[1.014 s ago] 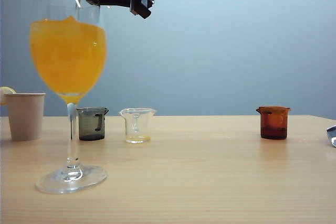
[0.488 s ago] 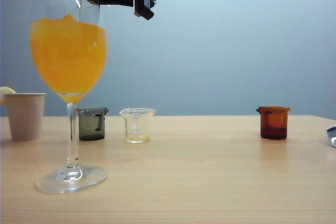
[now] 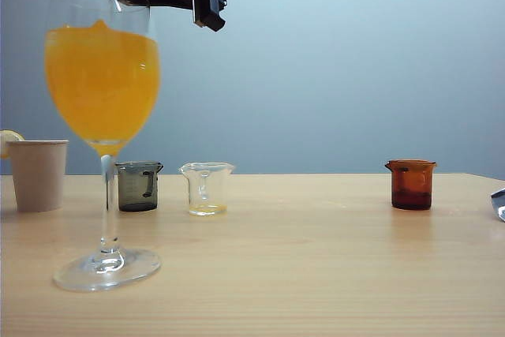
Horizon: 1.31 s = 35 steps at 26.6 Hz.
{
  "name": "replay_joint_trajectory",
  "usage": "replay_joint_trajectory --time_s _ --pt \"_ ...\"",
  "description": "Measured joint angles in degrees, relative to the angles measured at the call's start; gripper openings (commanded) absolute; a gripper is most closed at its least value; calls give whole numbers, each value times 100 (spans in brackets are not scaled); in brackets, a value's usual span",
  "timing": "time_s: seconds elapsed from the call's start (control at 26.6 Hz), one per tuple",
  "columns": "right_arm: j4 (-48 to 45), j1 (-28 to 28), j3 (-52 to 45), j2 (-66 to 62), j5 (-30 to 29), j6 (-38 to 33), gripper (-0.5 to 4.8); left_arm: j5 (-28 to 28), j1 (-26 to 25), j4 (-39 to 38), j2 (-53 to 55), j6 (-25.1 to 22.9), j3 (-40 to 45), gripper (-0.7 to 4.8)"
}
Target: Pick up the third measuring cup from the left, pour the pineapple juice inside into the goblet, and finally put the measuring cup back in its original place.
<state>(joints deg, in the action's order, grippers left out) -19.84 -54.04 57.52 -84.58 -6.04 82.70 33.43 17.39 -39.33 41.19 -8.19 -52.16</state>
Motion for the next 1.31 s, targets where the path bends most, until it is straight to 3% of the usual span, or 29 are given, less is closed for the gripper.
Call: replay_joint_trajectory --time_s 0.3,0.83,1.31 --pt "0 2 0 0 2 57 -1 0 0 2 0 0 0 -5" --pt "0 7 0 0 85 743 -1 0 0 2 0 0 0 -5" --pt "0 7 0 0 142 527 -1 0 0 2 0 0 0 -5"
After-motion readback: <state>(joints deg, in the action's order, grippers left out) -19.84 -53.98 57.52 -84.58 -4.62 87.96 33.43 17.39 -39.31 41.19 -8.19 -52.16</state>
